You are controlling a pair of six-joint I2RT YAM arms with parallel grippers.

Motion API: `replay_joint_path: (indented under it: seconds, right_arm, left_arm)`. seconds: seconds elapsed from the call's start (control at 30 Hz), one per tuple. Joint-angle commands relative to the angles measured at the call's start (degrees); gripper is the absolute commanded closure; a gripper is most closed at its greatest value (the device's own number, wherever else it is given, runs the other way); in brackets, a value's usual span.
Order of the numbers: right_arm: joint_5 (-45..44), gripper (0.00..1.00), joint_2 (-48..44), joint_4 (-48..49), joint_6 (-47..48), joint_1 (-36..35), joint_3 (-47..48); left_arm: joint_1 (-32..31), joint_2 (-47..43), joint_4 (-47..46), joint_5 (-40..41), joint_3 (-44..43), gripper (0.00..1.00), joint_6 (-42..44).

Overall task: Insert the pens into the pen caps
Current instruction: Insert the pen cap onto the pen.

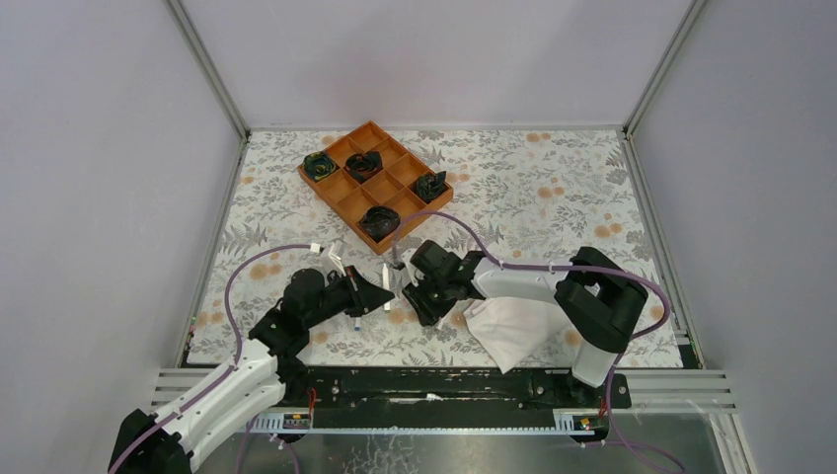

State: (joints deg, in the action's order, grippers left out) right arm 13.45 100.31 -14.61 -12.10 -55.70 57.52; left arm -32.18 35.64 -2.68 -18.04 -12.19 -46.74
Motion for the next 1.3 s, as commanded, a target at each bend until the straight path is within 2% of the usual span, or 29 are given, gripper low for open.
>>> replay_joint_path:
  seconds: [0.0, 0.17, 0.53, 0.73, 0.9, 1.07, 1.27]
  right_arm:
    - [-11.1, 0.54, 0.0, -6.1, -1.1, -2.5, 1.5]
    - [-15.4, 0.58, 2.7, -8.2, -1.5, -3.1, 4.1]
    - [-18.4, 0.65, 6.0, -11.6, -0.5, -5.8, 7.0]
    - [-20.1, 0.80, 7.6, -12.3, -2.1, -6.7, 7.3]
    - [-23.9, 1.00, 9.8, -15.8, -9.7, -6.5, 11.1]
    - [-25.1, 1.00, 9.4, -21.0, -19.5, -6.4, 16.9]
    - [-23.0, 1.00, 4.8, -18.1, -27.9, -4.4, 17.4]
  left_arm:
    - [0.3, -0.9, -0.5, -0.8, -0.3, 1.00, 0.2]
    - [0.3, -1.0, -0.1, -0.9, -0.5, 1.00, 0.4]
    - [0.4, -1.4, 0.5, -0.7, -0.5, 1.00, 0.5]
    - [0.4, -1.1, 0.4, -0.6, -0.3, 1.00, 0.4]
    - [0.4, -1.1, 1.4, 0.2, 0.4, 1.00, 0.2]
    - [0.4, 0.2, 5.7, 1.6, 0.3, 1.00, 2.1]
    - [-0.3, 0.7, 4.2, -0.6, 4.5, 1.00, 1.0]
